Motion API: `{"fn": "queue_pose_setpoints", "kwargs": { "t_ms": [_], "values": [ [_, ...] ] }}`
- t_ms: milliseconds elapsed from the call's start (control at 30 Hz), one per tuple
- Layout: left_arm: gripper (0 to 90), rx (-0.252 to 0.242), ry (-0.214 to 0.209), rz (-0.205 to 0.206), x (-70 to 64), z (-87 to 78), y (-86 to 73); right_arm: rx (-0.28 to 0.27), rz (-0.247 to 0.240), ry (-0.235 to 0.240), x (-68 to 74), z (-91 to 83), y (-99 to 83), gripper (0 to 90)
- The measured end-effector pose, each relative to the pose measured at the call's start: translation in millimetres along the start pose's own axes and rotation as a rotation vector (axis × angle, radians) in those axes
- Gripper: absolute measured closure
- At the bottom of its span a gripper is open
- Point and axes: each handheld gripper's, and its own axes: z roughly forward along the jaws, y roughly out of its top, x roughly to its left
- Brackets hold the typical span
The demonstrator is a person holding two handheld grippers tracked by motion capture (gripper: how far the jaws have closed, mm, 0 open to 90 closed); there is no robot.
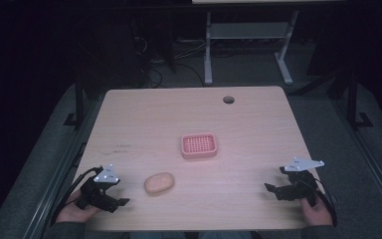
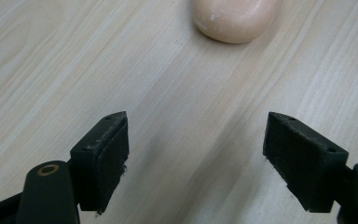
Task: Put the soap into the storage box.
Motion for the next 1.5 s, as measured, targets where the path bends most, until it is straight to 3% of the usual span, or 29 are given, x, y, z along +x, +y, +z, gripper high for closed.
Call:
{"fn": "queue_pose_setpoints", "kwargs": {
  "t_ms": [133,233,700,1500],
  "values": [
    [22.3,-0.006,-0.003,0.003,-2.1,0.3,1.9,-0.001,-0.002,-0.001,0.1,-0.3,-0.3,14.1],
    [22.3,-0.005,0.003,0.031,-3.3,0.5,5.8,-0.007,-0.002,-0.003,0.7,-1.5,0.1,14.2],
    [22.5,-0.034,-0.007,0.044,-1.7,3.9,22.9,-0.009,-0.017,-0.001,1.2,-1.6,1.2,14.1],
    [21.9,-0.032,-0.033,0.082,-6.4,12.2,44.3,-0.011,-0.021,0.002,3.4,-0.5,4.1,14.1]
  ]
}}
